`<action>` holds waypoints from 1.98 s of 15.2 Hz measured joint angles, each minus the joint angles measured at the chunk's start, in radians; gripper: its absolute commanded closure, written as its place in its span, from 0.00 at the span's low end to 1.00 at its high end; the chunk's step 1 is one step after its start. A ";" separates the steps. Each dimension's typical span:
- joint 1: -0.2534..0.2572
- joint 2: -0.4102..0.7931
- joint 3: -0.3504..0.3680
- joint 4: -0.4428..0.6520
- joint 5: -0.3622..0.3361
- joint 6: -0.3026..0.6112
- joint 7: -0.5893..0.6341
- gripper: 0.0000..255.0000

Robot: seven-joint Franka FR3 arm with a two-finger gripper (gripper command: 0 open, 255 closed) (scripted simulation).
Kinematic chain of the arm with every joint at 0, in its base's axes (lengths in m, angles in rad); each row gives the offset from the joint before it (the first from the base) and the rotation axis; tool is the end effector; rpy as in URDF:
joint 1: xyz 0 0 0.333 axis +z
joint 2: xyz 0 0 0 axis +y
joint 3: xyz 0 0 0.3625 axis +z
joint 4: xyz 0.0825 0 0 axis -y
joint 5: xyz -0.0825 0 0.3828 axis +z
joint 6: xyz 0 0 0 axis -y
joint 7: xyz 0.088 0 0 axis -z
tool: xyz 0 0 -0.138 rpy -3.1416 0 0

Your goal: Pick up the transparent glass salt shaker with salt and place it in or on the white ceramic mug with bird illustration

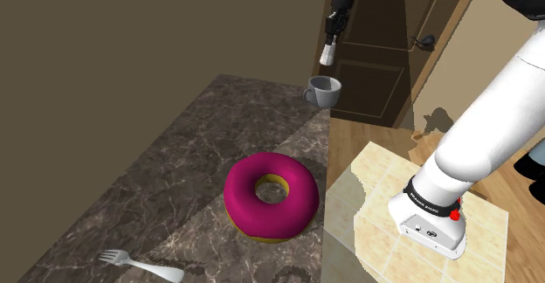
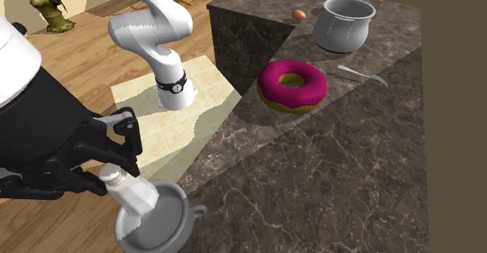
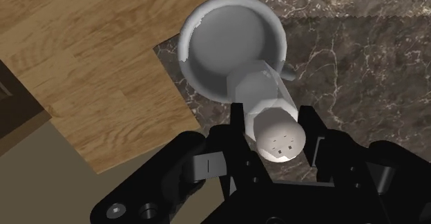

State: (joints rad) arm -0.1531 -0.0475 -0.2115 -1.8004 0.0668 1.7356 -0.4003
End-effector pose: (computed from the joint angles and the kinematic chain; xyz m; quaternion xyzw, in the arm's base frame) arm 0.5089 -0.1880 0.5711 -0.9992 -0.0122 -0.0056 0.0386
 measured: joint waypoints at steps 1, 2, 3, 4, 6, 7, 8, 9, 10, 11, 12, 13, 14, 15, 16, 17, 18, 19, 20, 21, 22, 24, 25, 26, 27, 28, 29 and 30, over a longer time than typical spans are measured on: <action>0.000 0.002 0.000 -0.009 0.001 0.011 0.000 1.00; 0.001 0.001 0.001 -0.023 0.001 0.023 0.001 1.00; 0.001 0.001 0.001 -0.036 0.001 0.037 -0.001 1.00; 0.000 0.001 0.000 -0.048 0.001 0.049 -0.004 1.00; 0.000 0.002 0.000 -0.077 0.002 0.079 -0.005 1.00; 0.001 0.002 0.001 -0.091 0.002 0.092 -0.005 1.00; 0.001 0.006 0.000 -0.100 0.003 0.105 -0.007 1.00; 0.000 0.003 0.000 -0.114 0.002 0.116 -0.008 1.00; 0.001 0.007 0.001 -0.125 0.004 0.131 -0.007 1.00; 0.001 0.007 0.001 -0.138 0.004 0.144 -0.009 1.00; 0.001 0.008 0.001 -0.149 0.005 0.157 -0.010 1.00; 0.001 0.011 0.001 -0.158 0.006 0.168 -0.011 1.00; 0.001 0.016 0.000 -0.165 0.007 0.180 -0.014 1.00; 0.000 0.018 0.000 -0.176 0.008 0.193 -0.016 1.00; 0.000 0.018 0.000 -0.195 0.008 0.211 -0.018 1.00; 0.001 0.022 0.000 -0.199 0.009 0.220 -0.017 1.00; 0.001 0.024 0.000 -0.202 0.010 0.224 -0.018 1.00; 0.001 0.025 0.000 -0.202 0.010 0.226 -0.018 1.00; 0.001 0.026 0.000 -0.202 0.010 0.227 -0.019 1.00; 0.001 0.026 0.000 -0.203 0.010 0.227 -0.019 1.00; 0.000 0.026 0.000 -0.203 0.010 0.227 -0.019 1.00; 0.000 0.026 0.000 -0.203 0.010 0.228 -0.019 0.00; 0.000 0.026 0.000 -0.203 0.010 0.228 -0.019 0.00; 0.000 0.026 0.000 -0.203 0.010 0.228 -0.019 0.00; 0.000 0.026 0.000 -0.203 0.010 0.228 -0.019 0.00; 0.000 0.026 0.000 -0.203 0.010 0.228 -0.019 0.00; 0.000 0.026 0.000 -0.203 0.010 0.228 -0.019 0.00; 0.000 0.026 0.000 -0.203 0.010 0.228 -0.019 0.00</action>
State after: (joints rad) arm -0.1527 -0.0217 -0.2116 -2.0031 0.0772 1.9634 -0.4193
